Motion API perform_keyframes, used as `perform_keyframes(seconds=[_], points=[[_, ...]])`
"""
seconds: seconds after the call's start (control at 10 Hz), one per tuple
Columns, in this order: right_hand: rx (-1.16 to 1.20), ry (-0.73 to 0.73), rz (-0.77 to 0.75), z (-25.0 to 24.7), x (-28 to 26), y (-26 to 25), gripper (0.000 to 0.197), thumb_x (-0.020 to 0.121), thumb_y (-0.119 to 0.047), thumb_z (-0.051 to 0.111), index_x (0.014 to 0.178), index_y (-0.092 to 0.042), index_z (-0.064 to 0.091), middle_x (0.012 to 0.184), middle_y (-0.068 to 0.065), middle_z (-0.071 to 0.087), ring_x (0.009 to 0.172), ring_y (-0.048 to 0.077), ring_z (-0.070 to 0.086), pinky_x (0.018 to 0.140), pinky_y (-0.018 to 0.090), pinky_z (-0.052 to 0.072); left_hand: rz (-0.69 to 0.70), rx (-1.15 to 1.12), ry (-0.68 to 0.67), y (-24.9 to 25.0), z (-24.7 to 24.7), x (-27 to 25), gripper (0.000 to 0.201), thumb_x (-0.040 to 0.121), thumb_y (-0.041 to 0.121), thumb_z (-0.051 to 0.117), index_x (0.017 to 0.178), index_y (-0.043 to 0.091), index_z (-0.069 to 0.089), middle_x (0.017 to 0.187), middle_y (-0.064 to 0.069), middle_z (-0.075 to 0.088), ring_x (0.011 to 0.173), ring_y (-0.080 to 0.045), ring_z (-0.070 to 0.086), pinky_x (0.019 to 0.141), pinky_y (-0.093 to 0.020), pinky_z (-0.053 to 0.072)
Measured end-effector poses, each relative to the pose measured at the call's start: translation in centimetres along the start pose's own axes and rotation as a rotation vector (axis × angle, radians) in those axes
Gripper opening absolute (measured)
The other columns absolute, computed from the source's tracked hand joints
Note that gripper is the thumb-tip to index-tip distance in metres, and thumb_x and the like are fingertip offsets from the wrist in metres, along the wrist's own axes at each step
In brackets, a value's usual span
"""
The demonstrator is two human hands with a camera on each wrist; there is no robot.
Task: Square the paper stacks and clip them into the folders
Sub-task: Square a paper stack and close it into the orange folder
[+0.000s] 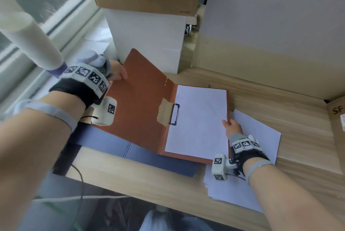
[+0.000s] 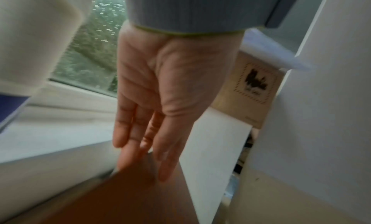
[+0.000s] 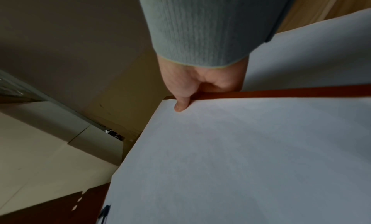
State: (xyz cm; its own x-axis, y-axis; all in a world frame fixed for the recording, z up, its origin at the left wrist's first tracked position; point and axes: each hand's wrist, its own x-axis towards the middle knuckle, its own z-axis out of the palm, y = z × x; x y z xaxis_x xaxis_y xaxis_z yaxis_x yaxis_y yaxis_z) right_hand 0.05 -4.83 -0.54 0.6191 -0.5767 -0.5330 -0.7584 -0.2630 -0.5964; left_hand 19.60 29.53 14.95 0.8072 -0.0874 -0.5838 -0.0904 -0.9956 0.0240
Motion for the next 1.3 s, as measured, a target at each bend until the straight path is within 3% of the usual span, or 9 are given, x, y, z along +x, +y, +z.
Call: perform_keyframes(seconds=[0.1, 0.2, 0.4, 0.5, 0.7, 0.8, 1.0, 1.1, 1.3], points=[[0.028, -0.022, -0.003, -0.3, -0.1, 0.0, 0.040, 0.097, -0.020, 0.045, 0.128, 0.006, 0.049, 0.130, 0.021, 0.056, 0.118, 0.038, 0.052, 0.099, 0.040, 0.040, 0.146, -0.082, -0.025, 1.8, -2.6, -1.8, 0.031, 0.095, 0.001, 0.045, 0.122, -0.002, 0.060, 0.091, -0.006, 0.061, 0.085, -0.022, 0.058, 0.058, -0.018, 0.039], [0.096, -0.053, -0.013, -0.6, -0.3, -0.1, 0.038, 0.098, -0.017, 0.044, 0.128, 0.005, 0.049, 0.131, 0.021, 0.056, 0.118, 0.037, 0.054, 0.099, 0.041, 0.041, 0.337, 0.003, 0.047, 4.2, -4.1, -3.5, 0.035, 0.093, -0.001, 0.041, 0.112, 0.009, 0.068, 0.081, 0.003, 0.063, 0.087, -0.021, 0.065, 0.073, -0.019, 0.041], [0.248, -0.171, 0.041, -1.6, -1.2, 0.3, 0.052, 0.096, -0.043, 0.039, 0.134, -0.009, 0.048, 0.126, 0.011, 0.058, 0.116, 0.029, 0.055, 0.101, 0.040, 0.042, 0.801, 0.107, 0.205, 14.3, -1.9, -6.2, 0.031, 0.093, 0.006, 0.048, 0.117, 0.014, 0.066, 0.117, -0.005, 0.063, 0.107, -0.023, 0.060, 0.086, -0.020, 0.038], [0.354, -0.231, 0.138, -2.3, -0.8, 1.4, 0.056, 0.087, -0.060, 0.041, 0.118, -0.017, 0.057, 0.107, 0.004, 0.060, 0.102, 0.028, 0.060, 0.092, 0.041, 0.050, 0.898, 0.226, 0.141, 19.4, 1.6, -5.4, 0.034, 0.094, 0.011, 0.049, 0.125, 0.018, 0.059, 0.124, -0.004, 0.059, 0.113, -0.026, 0.057, 0.086, -0.025, 0.041], [0.522, -0.377, 0.174, -4.0, -2.1, 2.2, 0.043, 0.094, -0.051, 0.037, 0.096, -0.016, 0.061, 0.083, 0.008, 0.062, 0.076, 0.026, 0.060, 0.074, 0.037, 0.051, 0.691, -0.018, -0.102, 26.9, 8.9, -4.7, 0.038, 0.092, 0.027, 0.052, 0.124, 0.008, 0.059, 0.097, -0.004, 0.066, 0.091, -0.018, 0.054, 0.065, -0.023, 0.043], [0.582, -0.405, 0.154, -4.4, -2.4, 2.9, 0.036, 0.097, -0.043, 0.037, 0.096, -0.016, 0.061, 0.087, 0.006, 0.062, 0.077, 0.022, 0.059, 0.073, 0.034, 0.051, 0.672, 0.079, -0.088, 28.4, 12.5, -4.0, 0.043, 0.093, 0.031, 0.049, 0.133, 0.014, 0.053, 0.133, -0.007, 0.056, 0.121, -0.025, 0.053, 0.099, -0.032, 0.041], [0.467, -0.375, 0.085, -3.4, -2.7, 3.4, 0.052, 0.095, -0.013, 0.051, 0.143, -0.008, 0.033, 0.107, 0.006, 0.057, 0.077, 0.012, 0.058, 0.062, 0.017, 0.055, 0.679, 0.193, -0.122, 28.3, 15.4, -2.4, 0.047, 0.093, 0.028, 0.050, 0.139, 0.018, 0.045, 0.145, -0.008, 0.044, 0.133, -0.027, 0.042, 0.109, -0.034, 0.033], [0.437, -0.296, 0.063, -2.2, -2.4, 3.1, 0.055, 0.091, -0.007, 0.056, 0.142, -0.008, 0.034, 0.110, 0.009, 0.055, 0.074, 0.011, 0.057, 0.061, 0.019, 0.052, 0.809, 0.413, -0.052, 27.0, 15.6, -1.0, 0.049, 0.096, 0.026, 0.043, 0.145, 0.026, 0.035, 0.154, -0.003, 0.029, 0.140, -0.026, 0.032, 0.113, -0.035, 0.027], [0.383, -0.146, 0.035, -1.0, -2.2, 2.6, 0.046, 0.092, -0.006, 0.051, 0.138, -0.010, 0.044, 0.114, 0.009, 0.061, 0.094, 0.023, 0.059, 0.078, 0.034, 0.052, 0.688, 0.237, -0.003, 25.1, 15.3, 0.5, 0.056, 0.091, 0.024, 0.051, 0.143, 0.033, 0.033, 0.142, -0.008, 0.036, 0.131, -0.035, 0.038, 0.109, -0.044, 0.035]])
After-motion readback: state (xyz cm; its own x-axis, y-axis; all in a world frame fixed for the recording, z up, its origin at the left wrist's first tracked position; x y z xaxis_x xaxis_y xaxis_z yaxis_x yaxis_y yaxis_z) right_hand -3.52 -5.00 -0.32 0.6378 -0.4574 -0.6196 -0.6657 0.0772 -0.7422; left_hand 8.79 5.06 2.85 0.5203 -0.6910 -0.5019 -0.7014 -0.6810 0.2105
